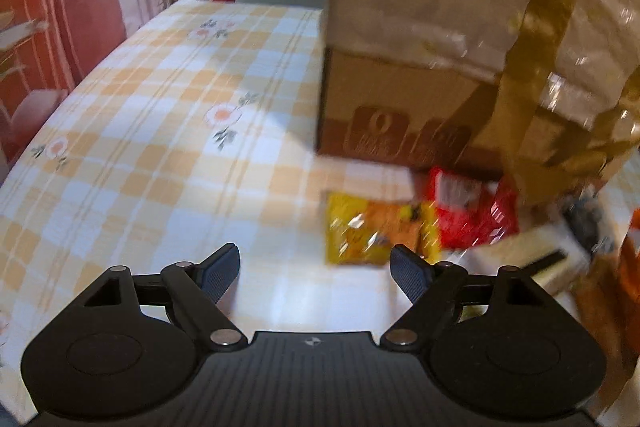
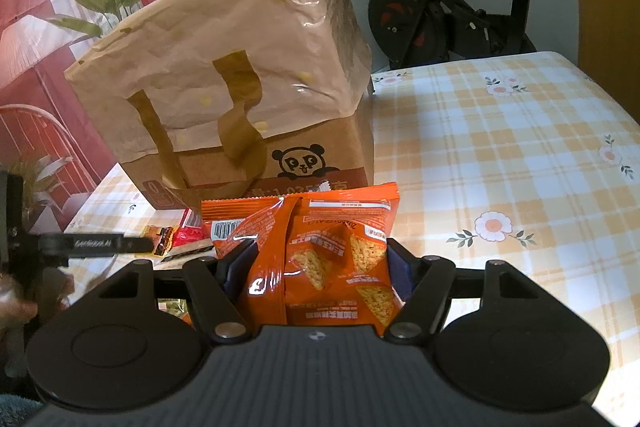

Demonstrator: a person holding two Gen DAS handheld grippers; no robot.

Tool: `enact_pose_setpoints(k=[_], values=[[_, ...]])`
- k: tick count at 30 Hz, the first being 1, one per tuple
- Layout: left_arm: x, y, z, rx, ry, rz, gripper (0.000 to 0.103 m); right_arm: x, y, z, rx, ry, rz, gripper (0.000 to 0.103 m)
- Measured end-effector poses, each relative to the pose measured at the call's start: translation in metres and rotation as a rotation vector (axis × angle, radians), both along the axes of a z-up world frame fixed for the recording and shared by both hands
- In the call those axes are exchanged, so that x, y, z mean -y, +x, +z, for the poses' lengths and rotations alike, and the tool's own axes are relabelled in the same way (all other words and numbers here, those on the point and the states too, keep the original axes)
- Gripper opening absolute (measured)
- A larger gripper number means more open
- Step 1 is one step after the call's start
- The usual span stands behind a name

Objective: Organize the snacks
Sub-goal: 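Hold the orange chip bags in the right tool while the left tool grasps the small yellow packet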

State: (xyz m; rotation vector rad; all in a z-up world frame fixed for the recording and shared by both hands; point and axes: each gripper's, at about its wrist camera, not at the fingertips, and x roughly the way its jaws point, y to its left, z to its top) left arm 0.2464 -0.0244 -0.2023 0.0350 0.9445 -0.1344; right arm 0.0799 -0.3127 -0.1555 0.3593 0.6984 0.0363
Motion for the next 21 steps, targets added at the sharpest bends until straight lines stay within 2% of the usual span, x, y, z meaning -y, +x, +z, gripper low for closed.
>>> enact_pose_setpoints(k=[5, 8, 11, 21], values=[[-0.013, -0.004, 0.0, -0.004, 0.014, 0.005, 0.084, -0.001, -0.002, -0.001, 0.006, 0.014, -0.002, 0.07], [-0.009, -0.005, -0.003, 0.008, 0.057, -0.005, 0.085, -0.002, -0.003, -0.003, 0.006, 0.026, -0.002, 0.07], [-0.009, -0.002, -0.004, 0.023, 0.058, 0.007, 0.086, -0.002, -0.004, -0.003, 0.009, 0.03, -0.002, 0.07], [-0.022, 0.028, -0.005, 0.077, 0.066, 0.122, 0.087, -0.001, -0.005, -0.004, 0.009, 0.048, -0.007, 0.07]])
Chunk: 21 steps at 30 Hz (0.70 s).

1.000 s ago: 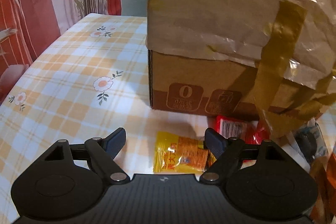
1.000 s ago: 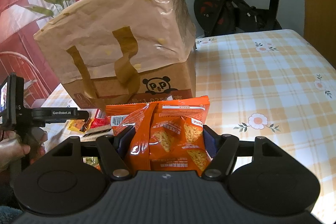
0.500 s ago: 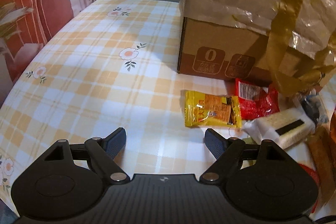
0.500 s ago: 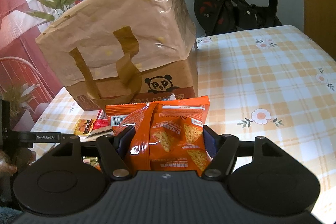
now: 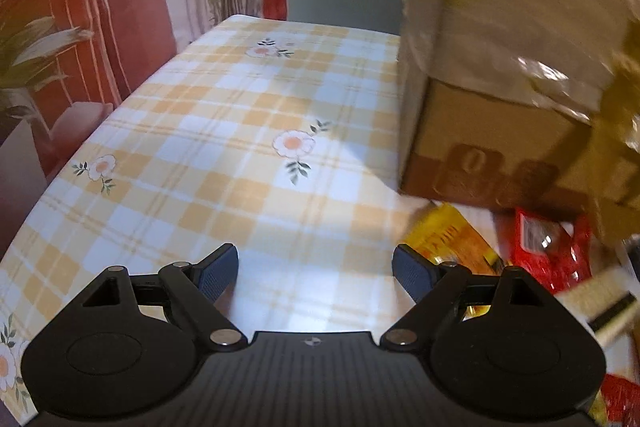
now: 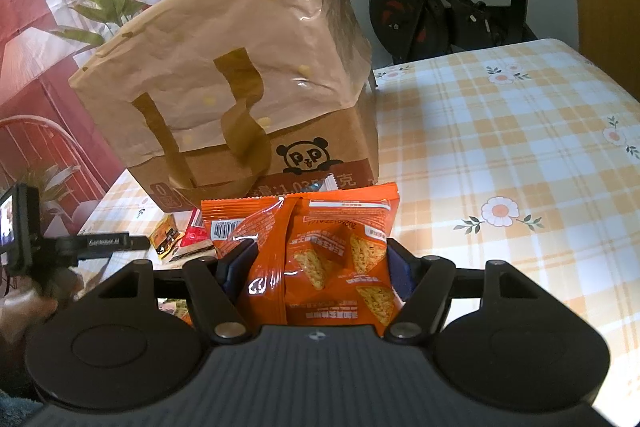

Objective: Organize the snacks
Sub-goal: 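Hold the orange chip bags in the right tool while the left tool grasps the small yellow packet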

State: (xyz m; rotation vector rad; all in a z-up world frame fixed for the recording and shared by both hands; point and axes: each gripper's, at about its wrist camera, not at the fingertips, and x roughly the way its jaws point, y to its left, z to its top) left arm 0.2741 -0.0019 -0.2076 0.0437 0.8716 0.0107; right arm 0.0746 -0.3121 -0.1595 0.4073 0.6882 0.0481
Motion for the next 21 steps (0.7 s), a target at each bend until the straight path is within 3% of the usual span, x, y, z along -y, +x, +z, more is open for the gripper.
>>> enact_pose_setpoints(k=[4, 8, 15, 21], values=[[-0.002, 0.0, 0.007, -0.021, -0.069, 0.036, 0.084, 0.0, -0.001, 0.0, 0.0, 0.004, 0.001, 0.07], [0.018, -0.013, 0.021, 0.066, -0.114, -0.019, 0.085, 0.0, 0.0, -0.001, -0.001, 0.007, 0.0, 0.07], [0.058, 0.0, 0.005, 0.019, -0.065, -0.063, 0.085, -0.002, 0.0, -0.001, -0.001, 0.003, 0.002, 0.07], [0.056, -0.011, -0.003, -0.016, -0.012, -0.071, 0.085, -0.002, -0.001, -0.001, 0.001, 0.008, 0.003, 0.07]])
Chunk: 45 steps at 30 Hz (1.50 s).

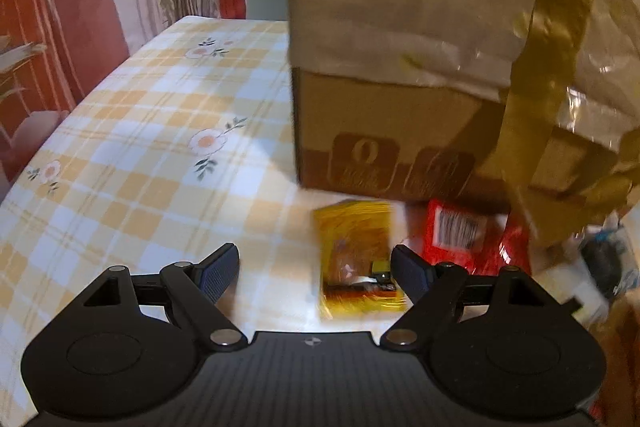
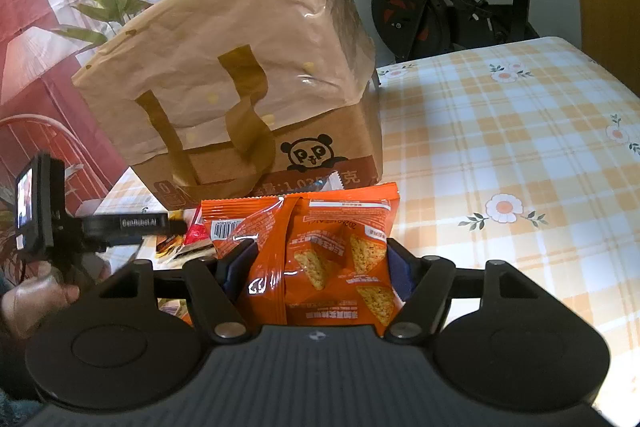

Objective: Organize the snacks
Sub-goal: 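Hold the orange chip bags in the right tool while the left tool grasps the small yellow packet, then carry both packets over the box and open both tools to drop them in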

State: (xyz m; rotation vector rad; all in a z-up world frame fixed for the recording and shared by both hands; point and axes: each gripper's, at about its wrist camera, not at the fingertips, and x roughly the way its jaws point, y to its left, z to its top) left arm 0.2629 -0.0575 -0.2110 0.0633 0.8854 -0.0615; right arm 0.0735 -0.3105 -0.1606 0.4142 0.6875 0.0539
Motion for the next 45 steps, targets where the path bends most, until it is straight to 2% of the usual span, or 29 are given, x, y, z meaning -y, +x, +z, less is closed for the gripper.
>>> enact_pose_setpoints(k=[5, 10, 16, 18, 19, 20, 23, 28, 35, 45], values=[[-0.012, -0.018, 0.002, 0.008, 0.001, -0.019, 0.085, 0.0, -0.001, -0.001, 0.004, 0.007, -0.004, 0.07], [-0.011, -0.007, 0.001, 0.02, -0.009, -0.057, 0.078, 0.001, -0.002, -0.002, 0.004, 0.018, -0.007, 0.07], [0.006, -0.001, -0.002, 0.048, 0.009, -0.151, 0.072, 0.001, -0.002, -0.002, 0.002, 0.014, -0.006, 0.07], [0.006, -0.002, -0.003, 0.059, -0.003, -0.162, 0.067, 0.001, -0.002, -0.002, 0.003, 0.013, -0.006, 0.07], [0.008, -0.002, -0.001, 0.064, -0.001, -0.162, 0.057, 0.001, -0.002, -0.002, 0.003, 0.013, -0.006, 0.07], [0.009, -0.004, 0.0, 0.067, 0.0, -0.17, 0.038, 0.001, -0.002, -0.002, 0.003, 0.013, -0.006, 0.07], [0.01, -0.012, 0.004, 0.052, -0.02, -0.178, 0.034, 0.001, -0.002, -0.002, 0.003, 0.014, -0.006, 0.07], [-0.001, -0.036, 0.014, 0.074, -0.046, -0.171, 0.034, 0.001, -0.002, -0.002, 0.004, 0.012, -0.005, 0.07], [-0.022, -0.058, 0.047, 0.161, -0.089, -0.13, 0.034, -0.001, -0.006, 0.007, 0.038, 0.016, 0.02, 0.07], [-0.03, -0.073, 0.093, 0.288, -0.105, -0.116, 0.034, -0.002, -0.024, 0.048, 0.161, 0.022, 0.047, 0.07]])
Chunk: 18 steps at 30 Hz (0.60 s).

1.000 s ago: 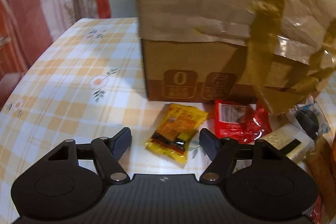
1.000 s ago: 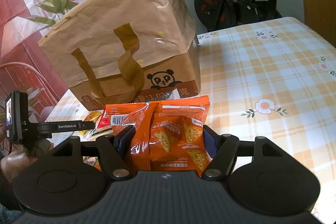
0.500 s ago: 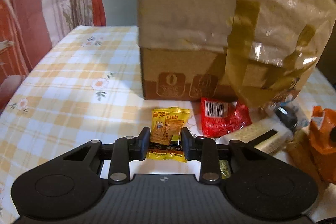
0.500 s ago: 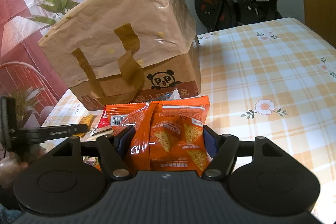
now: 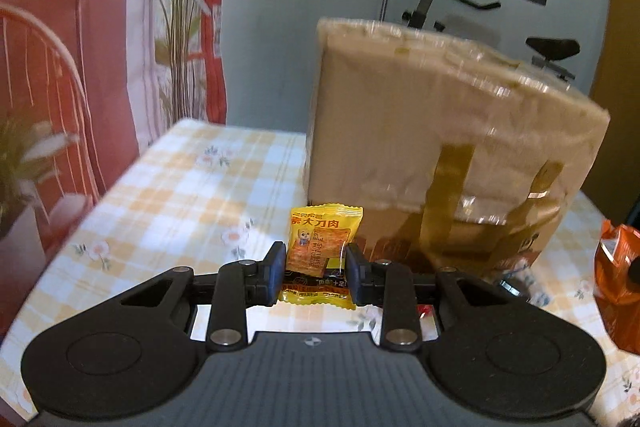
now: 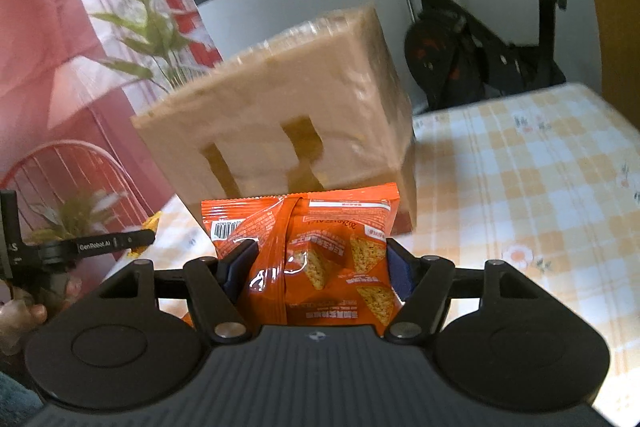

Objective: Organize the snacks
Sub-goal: 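Carry both packets over the box and open both tools to drop them in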

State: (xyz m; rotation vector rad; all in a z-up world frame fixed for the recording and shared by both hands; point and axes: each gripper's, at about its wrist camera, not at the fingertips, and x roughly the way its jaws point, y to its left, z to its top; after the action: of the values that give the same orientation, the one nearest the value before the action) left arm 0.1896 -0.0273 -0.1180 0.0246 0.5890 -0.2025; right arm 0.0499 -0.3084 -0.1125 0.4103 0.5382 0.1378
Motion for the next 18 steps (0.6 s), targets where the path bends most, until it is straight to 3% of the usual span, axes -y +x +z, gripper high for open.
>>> enact_pose_setpoints(k=[12, 18], values=[[0.004, -0.005, 0.061, 0.165, -0.047, -0.006, 0.034, -0.007, 0.005, 0.069, 0.154, -0.043, 0.042, 0.07], [0.01, 0.001, 0.083, 0.2, -0.065, -0.016, 0.034, -0.004, 0.015, 0.097, 0.21, -0.063, 0.05, 0.07]])
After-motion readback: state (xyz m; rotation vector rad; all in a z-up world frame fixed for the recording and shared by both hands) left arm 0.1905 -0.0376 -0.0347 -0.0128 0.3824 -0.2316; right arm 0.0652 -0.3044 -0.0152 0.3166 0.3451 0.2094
